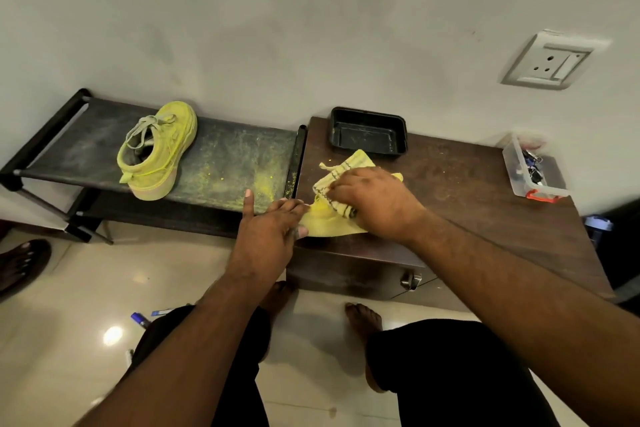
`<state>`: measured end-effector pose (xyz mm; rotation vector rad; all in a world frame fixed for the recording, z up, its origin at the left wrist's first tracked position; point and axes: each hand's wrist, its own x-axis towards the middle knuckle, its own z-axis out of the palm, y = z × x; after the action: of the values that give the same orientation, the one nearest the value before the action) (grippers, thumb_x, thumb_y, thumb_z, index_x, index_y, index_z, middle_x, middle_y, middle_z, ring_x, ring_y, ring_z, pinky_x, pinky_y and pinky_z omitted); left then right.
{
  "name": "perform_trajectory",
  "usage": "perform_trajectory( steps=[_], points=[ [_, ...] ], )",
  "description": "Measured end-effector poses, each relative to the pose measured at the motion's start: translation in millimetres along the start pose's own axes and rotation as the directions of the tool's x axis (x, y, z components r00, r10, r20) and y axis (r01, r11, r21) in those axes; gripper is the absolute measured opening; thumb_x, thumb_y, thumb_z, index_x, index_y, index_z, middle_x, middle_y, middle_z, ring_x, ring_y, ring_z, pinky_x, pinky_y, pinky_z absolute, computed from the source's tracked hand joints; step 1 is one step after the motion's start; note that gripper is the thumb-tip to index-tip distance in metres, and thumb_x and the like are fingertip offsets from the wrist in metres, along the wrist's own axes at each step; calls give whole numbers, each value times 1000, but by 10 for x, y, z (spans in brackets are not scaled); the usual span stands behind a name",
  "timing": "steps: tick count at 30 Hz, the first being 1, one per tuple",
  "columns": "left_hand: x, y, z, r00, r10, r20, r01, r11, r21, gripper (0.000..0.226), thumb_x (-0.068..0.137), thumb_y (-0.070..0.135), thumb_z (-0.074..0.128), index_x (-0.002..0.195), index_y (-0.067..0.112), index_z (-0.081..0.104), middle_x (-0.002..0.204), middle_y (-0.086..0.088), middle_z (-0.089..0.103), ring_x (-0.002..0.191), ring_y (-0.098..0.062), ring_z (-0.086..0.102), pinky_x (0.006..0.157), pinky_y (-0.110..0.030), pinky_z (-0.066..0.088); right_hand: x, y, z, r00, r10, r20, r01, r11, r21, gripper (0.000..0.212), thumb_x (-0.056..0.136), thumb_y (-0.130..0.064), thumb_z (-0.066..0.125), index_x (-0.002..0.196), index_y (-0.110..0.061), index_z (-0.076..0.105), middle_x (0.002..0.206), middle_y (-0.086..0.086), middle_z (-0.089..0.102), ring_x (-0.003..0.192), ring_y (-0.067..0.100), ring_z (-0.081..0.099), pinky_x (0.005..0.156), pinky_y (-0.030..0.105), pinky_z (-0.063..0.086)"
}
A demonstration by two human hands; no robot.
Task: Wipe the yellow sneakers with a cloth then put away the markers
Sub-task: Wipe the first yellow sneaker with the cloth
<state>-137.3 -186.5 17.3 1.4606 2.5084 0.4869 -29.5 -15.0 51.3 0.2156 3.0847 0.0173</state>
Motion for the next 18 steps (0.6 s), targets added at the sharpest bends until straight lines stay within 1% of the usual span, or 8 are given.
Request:
perform_trajectory(
  steps=[3,5,7,10,13,15,16,18],
  points=[
    [14,-1,-10,1000,-14,7,14,1000,6,46,100,30,43,145,31,34,151,13,35,142,-3,22,111,-38,-22,110,207,-45,986,165,18,-165,986,-5,41,82,-12,57,119,-29,63,123,-5,62,118,19,49,100,37,35],
    [10,0,-17,1000,-13,-6,13,1000,-10,46,100,29,44,145,30,35,150,13,37,142,-3,24,110,-37,-24,170,242,-132,977,213,17,-213,976,45,43,80,-9,57,117,-29,64,123,-5,63,118,19,49,100,37,36],
    [1,4,-14,1000,-5,-2,5,1000,-9,46,99,30,44,144,30,36,151,12,36,142,-4,23,108,-36,-25,138,157,-210,982,189,3,-188,975,118,44,77,-6,57,116,-26,65,120,-3,64,116,20,51,100,38,38],
    [-4,-2,-13,1000,-6,21,6,1000,-3,46,99,31,44,145,31,34,152,13,33,143,-3,20,106,-36,-26,44,-39,-230,995,95,23,-98,981,166,45,74,-4,56,113,-24,67,111,-2,67,109,21,54,95,39,43],
    [-15,-4,-23,1000,5,20,-5,1000,-13,46,99,31,46,144,31,37,150,14,36,142,-2,21,105,-34,-28,166,-94,-121,988,151,27,-153,965,212,43,75,-2,55,111,-21,67,107,0,68,103,23,57,91,37,45],
    [-28,-5,-19,1000,2,-3,-2,999,-43,46,98,31,48,143,29,40,148,12,39,141,-3,25,105,-33,-28,329,-117,-65,983,172,62,-180,971,159,37,79,-5,54,109,-22,66,105,1,68,104,24,57,90,37,42],
    [-29,0,-14,1000,1,-14,-2,998,-56,45,97,30,48,142,29,41,147,11,41,141,-4,27,106,-33,-28,411,-129,-68,981,177,75,-187,972,146,37,80,-7,53,112,-23,65,107,1,67,105,24,57,91,37,42],
    [-37,1,7,999,-4,-47,0,997,-73,44,97,29,50,140,29,44,145,11,44,139,-4,30,108,-34,-27,530,-129,-131,975,206,88,-219,959,180,42,81,-7,54,118,-25,63,112,0,67,107,23,59,90,36,44]
  ],
)
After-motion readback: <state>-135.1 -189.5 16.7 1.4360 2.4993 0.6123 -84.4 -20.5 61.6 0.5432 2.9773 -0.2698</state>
